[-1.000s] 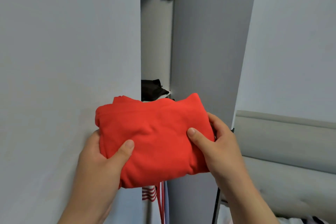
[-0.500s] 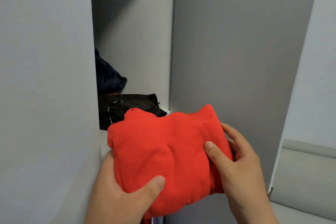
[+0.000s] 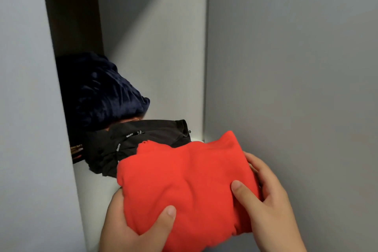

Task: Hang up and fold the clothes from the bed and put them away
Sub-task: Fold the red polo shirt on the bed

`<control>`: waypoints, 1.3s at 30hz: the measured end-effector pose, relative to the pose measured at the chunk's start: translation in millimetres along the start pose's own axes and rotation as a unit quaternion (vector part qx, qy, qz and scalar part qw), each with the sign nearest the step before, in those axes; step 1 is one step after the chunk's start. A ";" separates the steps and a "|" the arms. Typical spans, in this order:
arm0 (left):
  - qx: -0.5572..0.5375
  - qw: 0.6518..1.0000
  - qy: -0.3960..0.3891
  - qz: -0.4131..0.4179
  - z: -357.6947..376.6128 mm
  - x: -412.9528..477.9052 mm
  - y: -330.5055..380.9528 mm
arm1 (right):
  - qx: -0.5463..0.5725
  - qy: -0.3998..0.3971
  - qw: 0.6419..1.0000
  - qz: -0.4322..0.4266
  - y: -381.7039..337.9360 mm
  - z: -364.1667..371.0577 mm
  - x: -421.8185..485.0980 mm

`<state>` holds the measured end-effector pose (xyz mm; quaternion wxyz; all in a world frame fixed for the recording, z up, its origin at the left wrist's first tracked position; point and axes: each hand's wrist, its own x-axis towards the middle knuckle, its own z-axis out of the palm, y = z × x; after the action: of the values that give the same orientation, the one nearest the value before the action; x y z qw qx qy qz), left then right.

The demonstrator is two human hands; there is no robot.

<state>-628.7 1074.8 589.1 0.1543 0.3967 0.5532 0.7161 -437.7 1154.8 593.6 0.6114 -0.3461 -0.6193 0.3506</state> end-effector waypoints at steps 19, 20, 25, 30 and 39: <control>-0.071 0.977 0.175 0.098 28.2 86.2 34.0 | 0.079 -0.052 0.991 -0.099 -38.1 66.1 117.5; -0.067 0.974 0.187 0.109 29.8 96.1 37.2 | 0.094 -0.054 0.988 -0.106 -40.8 74.5 128.9; -0.048 0.950 0.279 0.130 40.2 141.5 45.6 | 0.140 -0.072 0.980 -0.125 -39.1 122.3 182.2; 0.035 0.956 0.291 -0.002 40.3 166.9 22.4 | 0.123 -0.136 0.983 0.001 8.3 162.5 217.6; 0.431 0.872 0.228 0.031 44.7 146.0 14.1 | -0.124 -0.152 0.979 -0.050 59.1 169.7 225.9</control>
<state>-685.7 1196.3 663.3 -0.1845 0.2663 0.8146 0.4812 -610.3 1377.0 658.1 0.4792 -0.3305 -0.7601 0.2886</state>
